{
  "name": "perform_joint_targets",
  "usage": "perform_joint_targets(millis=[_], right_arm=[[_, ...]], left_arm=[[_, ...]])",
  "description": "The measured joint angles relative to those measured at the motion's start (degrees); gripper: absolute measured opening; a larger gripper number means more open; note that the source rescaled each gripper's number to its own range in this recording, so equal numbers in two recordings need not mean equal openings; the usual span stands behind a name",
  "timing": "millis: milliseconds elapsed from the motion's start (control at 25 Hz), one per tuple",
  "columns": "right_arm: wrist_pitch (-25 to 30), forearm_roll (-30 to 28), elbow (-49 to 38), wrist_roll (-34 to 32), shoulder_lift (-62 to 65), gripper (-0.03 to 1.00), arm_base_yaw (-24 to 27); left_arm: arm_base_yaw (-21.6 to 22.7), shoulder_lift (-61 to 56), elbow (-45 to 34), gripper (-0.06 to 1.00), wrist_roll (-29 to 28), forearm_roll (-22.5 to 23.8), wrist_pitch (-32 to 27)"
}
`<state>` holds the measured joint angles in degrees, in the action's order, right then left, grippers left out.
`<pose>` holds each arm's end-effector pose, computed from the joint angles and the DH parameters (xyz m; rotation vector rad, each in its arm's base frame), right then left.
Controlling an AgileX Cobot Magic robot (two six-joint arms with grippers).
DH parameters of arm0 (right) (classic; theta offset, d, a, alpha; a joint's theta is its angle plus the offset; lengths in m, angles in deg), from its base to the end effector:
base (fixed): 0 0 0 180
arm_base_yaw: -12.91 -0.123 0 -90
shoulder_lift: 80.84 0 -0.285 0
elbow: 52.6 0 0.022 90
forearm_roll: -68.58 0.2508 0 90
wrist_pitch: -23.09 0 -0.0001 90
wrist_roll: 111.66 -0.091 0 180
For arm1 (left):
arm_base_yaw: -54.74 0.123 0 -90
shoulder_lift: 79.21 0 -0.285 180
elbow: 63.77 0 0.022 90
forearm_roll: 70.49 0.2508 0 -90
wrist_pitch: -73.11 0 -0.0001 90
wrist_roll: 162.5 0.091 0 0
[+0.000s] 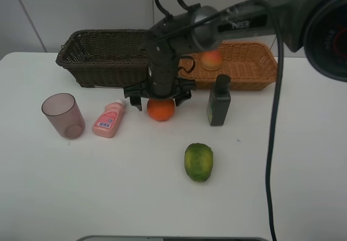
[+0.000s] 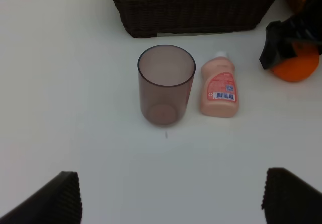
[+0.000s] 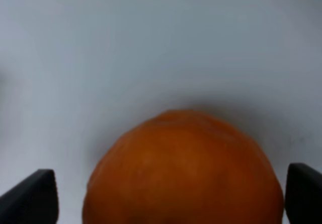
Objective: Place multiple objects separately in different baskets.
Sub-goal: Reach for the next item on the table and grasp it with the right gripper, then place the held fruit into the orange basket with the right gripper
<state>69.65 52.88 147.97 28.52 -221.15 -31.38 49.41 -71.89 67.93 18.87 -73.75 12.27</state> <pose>0.3494 0.3159 0.1134 -0.3418 2.7970 -0.0065 -0.0072 -0.0039 0.2786 0.1219 2.0294 -0.1114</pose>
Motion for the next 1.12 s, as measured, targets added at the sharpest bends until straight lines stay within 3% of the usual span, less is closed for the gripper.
perform_joint_targets(millis=[440,520,600,1120], right_arm=[[0.4,0.0,0.0,-0.1,-2.0,0.99,0.0],[0.4,0.0,0.0,-0.1,-2.0,0.88,0.0],[0.4,-0.2,0.0,-0.1,-2.0,0.64,0.0],[0.4,-0.7,0.0,-0.1,-2.0,0.64,0.0]], left_arm=[[0.0,0.0,0.0,0.92,0.0,0.0,0.0],[0.0,0.0,0.0,0.92,0.0,0.0,0.0],[0.0,0.0,0.0,0.92,0.0,0.0,0.0],[0.0,0.0,0.0,0.92,0.0,0.0,0.0]])
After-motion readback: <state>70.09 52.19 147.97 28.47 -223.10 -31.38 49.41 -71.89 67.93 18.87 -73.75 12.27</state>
